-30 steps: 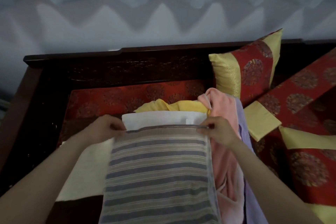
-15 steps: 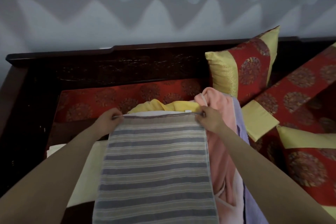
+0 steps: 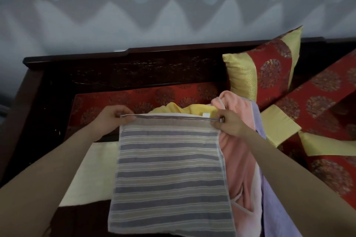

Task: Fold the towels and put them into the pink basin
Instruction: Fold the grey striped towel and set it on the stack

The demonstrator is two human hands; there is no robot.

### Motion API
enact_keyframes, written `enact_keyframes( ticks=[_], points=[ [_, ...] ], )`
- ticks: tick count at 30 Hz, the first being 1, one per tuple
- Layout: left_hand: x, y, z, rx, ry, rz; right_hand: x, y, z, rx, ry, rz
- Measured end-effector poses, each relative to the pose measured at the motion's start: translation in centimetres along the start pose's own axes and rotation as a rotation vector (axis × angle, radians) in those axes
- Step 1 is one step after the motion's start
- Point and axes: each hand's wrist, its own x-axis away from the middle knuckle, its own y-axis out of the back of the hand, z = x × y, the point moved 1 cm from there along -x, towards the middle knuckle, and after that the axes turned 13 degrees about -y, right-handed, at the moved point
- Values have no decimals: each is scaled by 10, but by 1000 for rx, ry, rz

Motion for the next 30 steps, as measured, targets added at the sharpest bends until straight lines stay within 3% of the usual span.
enact_keyframes(
  ticks=[8,13,16,21,24,27,30],
  points=[
    [39,44,-77,-104,-250,228,44,92,38,-60,282,-32],
    [55,66,-135,-260,-385,243,70,141,73,190,417,-94],
    [64,78,-161,-337,-399,313,92,169,87,228,383,-84],
    [103,84,-206,-112,-237,585,150,211,97,22,332,272],
    [120,91,-217,106,-151,664,183,234,99,-51,341,401],
    [122,96,-222,354,-106,656,195,250,101,-134,318,504],
    [110,93,-217,428,-98,550,185,249,102,-236,262,479]
  ],
)
